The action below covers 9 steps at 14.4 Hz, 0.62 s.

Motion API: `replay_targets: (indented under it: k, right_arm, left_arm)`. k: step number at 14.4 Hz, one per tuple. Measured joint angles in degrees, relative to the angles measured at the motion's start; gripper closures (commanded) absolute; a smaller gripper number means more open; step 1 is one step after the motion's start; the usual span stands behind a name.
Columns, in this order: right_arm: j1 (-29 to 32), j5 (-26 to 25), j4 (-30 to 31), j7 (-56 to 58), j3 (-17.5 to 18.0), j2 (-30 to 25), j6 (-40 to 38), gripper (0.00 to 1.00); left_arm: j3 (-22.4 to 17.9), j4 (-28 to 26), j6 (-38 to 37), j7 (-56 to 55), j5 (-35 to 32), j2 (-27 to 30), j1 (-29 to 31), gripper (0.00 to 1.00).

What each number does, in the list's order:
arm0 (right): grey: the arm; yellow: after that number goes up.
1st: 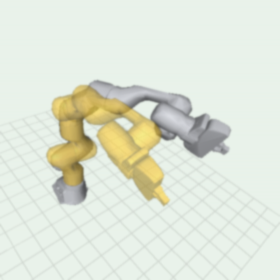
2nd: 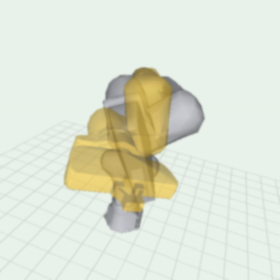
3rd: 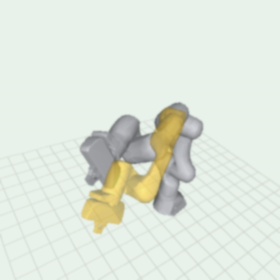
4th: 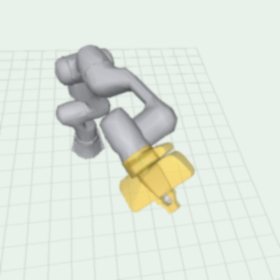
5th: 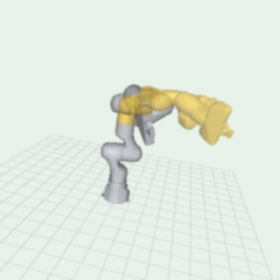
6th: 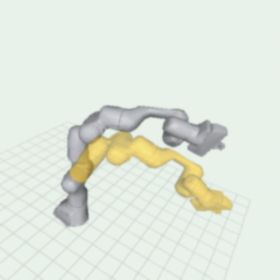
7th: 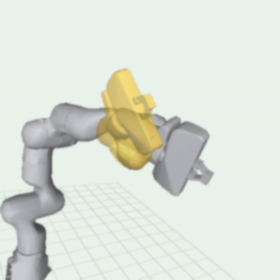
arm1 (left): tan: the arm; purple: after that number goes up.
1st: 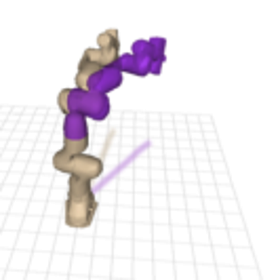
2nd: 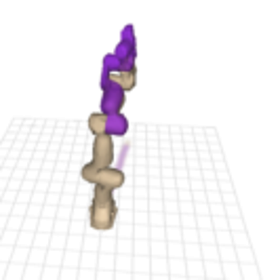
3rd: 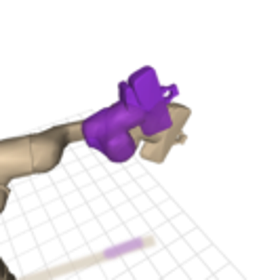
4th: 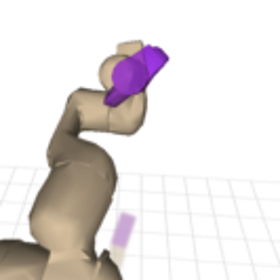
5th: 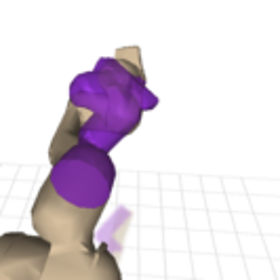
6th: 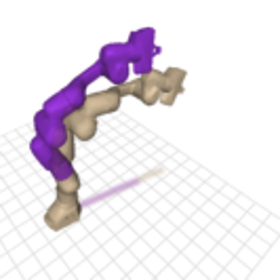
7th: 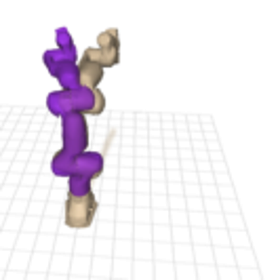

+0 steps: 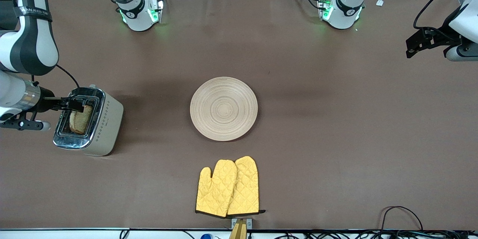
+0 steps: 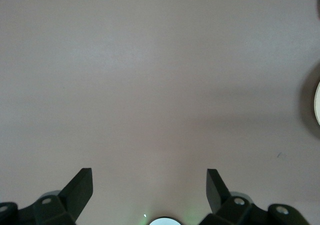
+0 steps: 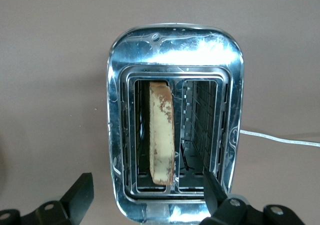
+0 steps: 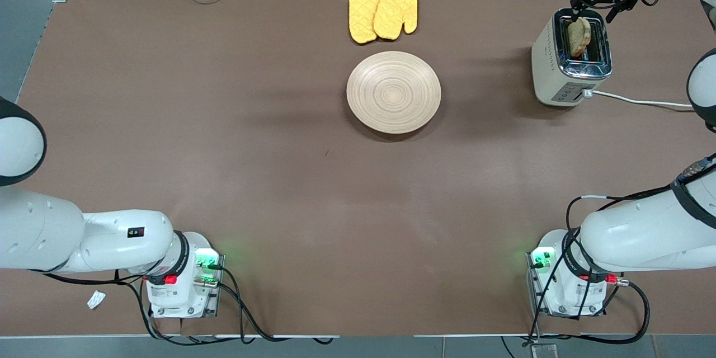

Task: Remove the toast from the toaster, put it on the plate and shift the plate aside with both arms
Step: 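Lower the right gripper over the toaster slot and grasp the toast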

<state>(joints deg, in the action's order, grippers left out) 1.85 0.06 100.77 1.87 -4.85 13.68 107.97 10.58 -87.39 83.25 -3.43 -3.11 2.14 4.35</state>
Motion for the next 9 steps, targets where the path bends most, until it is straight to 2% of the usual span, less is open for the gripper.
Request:
replay_targets:
  k: [2, 5, 8, 9]
  right_arm:
    - [0.0, 0.0, 0.0, 0.0, 0.0, 0.7, 0.4, 0.19]
    - [0.2, 0.0, 0.0, 0.0, 0.0, 1.3, 0.5, 0.28]
    - [0.6, 0.0, 0.0, 0.0, -0.1, 1.6, 0.6, 0.3]
    - [0.7, 0.0, 0.0, 0.0, -0.1, 1.7, 0.8, 0.34]
  left_arm:
    - [0.0, 0.0, 0.0, 0.0, 0.0, 0.0, 0.1, 0.0]
    - [0.0, 0.0, 0.0, 0.0, 0.0, -0.1, 0.2, 0.0]
    - [0.0, 0.0, 0.0, 0.0, 0.0, -0.1, 0.1, 0.0]
    - [0.0, 0.0, 0.0, 0.0, 0.0, -0.1, 0.1, 0.0]
